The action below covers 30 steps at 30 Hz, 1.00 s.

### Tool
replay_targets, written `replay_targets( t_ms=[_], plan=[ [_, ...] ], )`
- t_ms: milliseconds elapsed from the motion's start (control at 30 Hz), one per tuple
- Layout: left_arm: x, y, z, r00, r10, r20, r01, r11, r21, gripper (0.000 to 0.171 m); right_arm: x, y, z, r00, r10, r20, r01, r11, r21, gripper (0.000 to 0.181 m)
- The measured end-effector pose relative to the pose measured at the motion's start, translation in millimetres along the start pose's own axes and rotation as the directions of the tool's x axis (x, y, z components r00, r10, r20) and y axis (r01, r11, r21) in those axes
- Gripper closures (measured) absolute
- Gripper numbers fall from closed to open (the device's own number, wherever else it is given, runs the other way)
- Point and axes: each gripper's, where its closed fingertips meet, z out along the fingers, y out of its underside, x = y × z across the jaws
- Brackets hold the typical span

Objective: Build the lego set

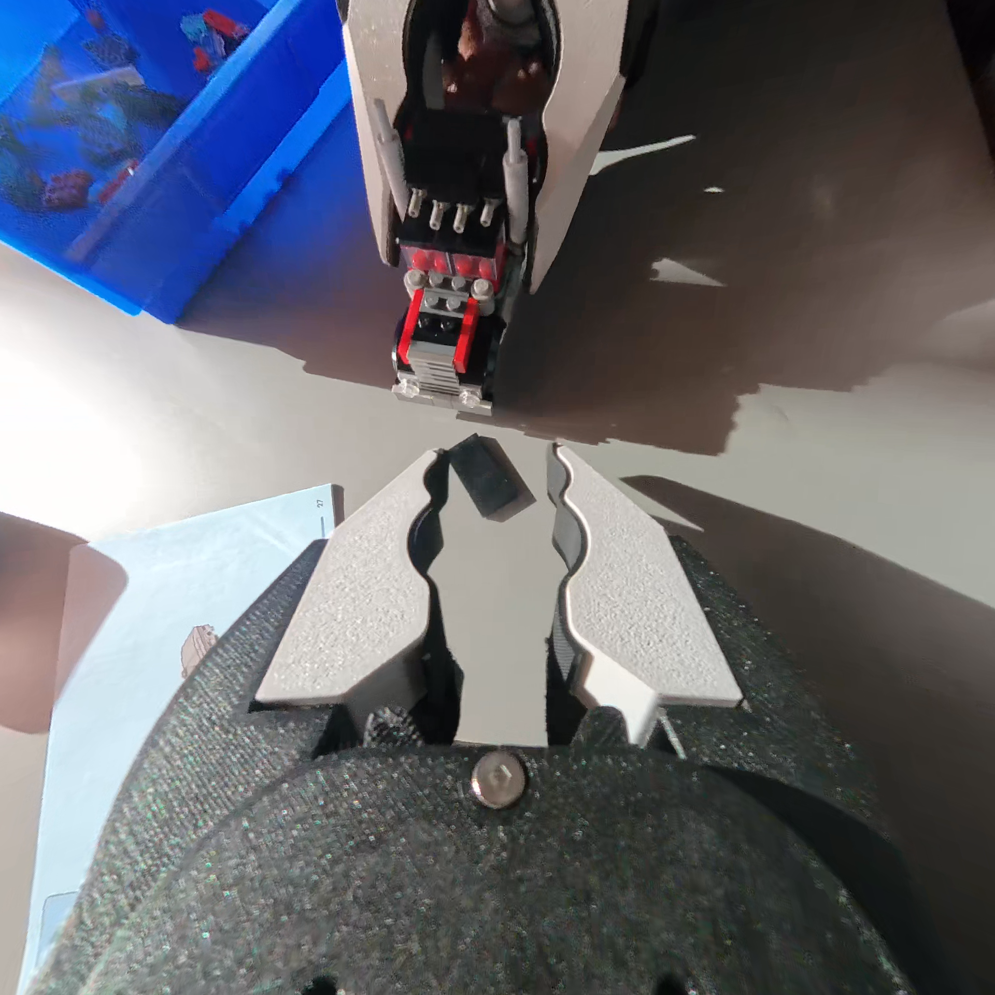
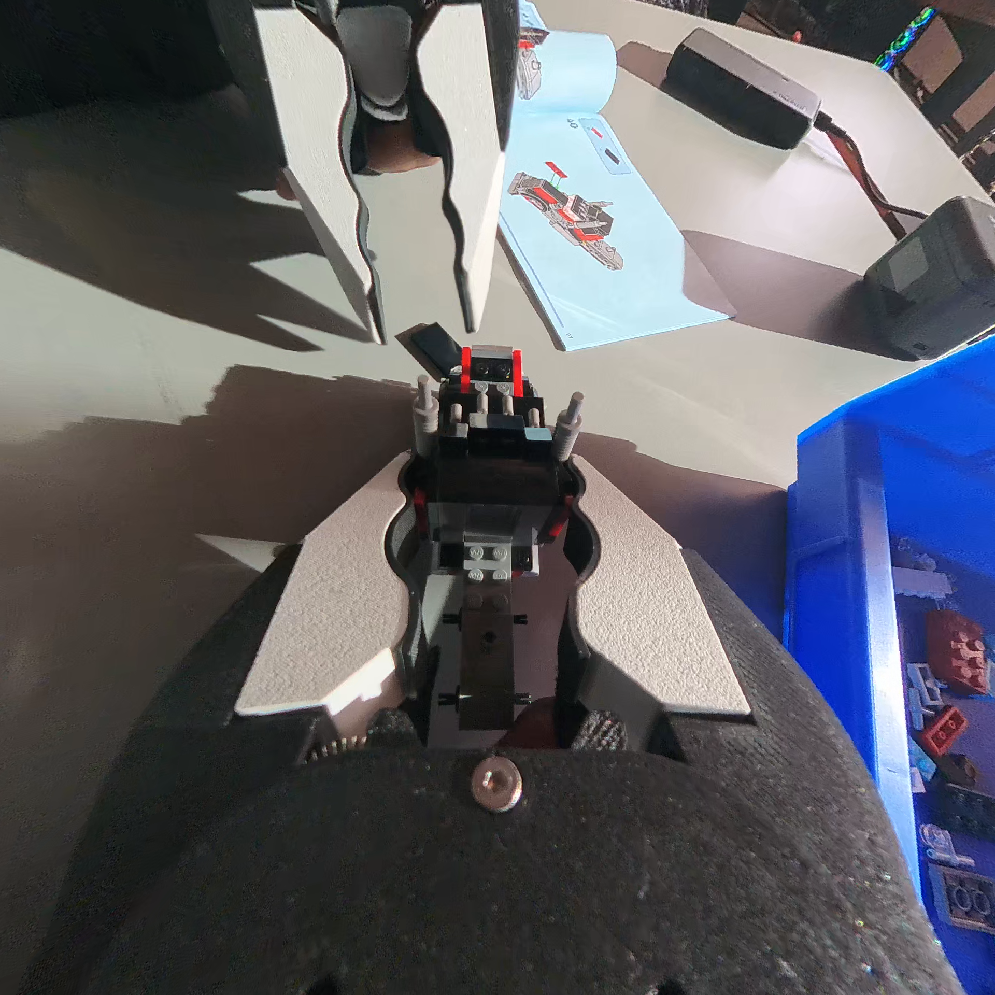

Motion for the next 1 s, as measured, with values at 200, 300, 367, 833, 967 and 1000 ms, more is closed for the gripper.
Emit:
replay_targets(
  t_ms=[200,300,367,833,967,1000],
  plan=[
    [-2.7,10.1,6.9,0.997,-0.073,0.016,0.074,0.994,-0.074,0.131,2.1,1.2,-0.2,1.000,0.006,-0.009,-0.006,1.000,-0.005,0.126],
    [-2.6,10.7,8.2,0.995,-0.096,0.015,0.097,0.992,-0.082,0.142,1.8,2.1,0.3,1.000,0.008,-0.007,-0.008,1.000,-0.009,0.126],
    [-8.3,11.9,8.4,0.996,-0.076,0.052,0.081,0.993,-0.090,0.153,1.7,2.5,0.5,1.000,0.009,-0.006,-0.009,1.000,-0.012,0.126],
    [-0.6,-48.9,-28.1,0.995,-0.041,-0.092,0.061,0.972,0.225,0.155,-14.1,-7.2,-1.0,0.996,0.017,0.084,-0.020,0.999,0.041,0.126],
    [-3.4,-52.6,-21.1,0.995,0.004,-0.100,0.014,0.984,0.180,0.154,-14.3,-8.2,-1.4,0.996,0.021,0.092,-0.026,0.998,0.049,0.126],
    [-4.3,-51.2,-18.0,0.995,0.013,-0.103,0.004,0.987,0.163,0.154,-14.1,-8.3,-1.5,0.995,0.023,0.093,-0.028,0.998,0.050,0.126]
  ],
)
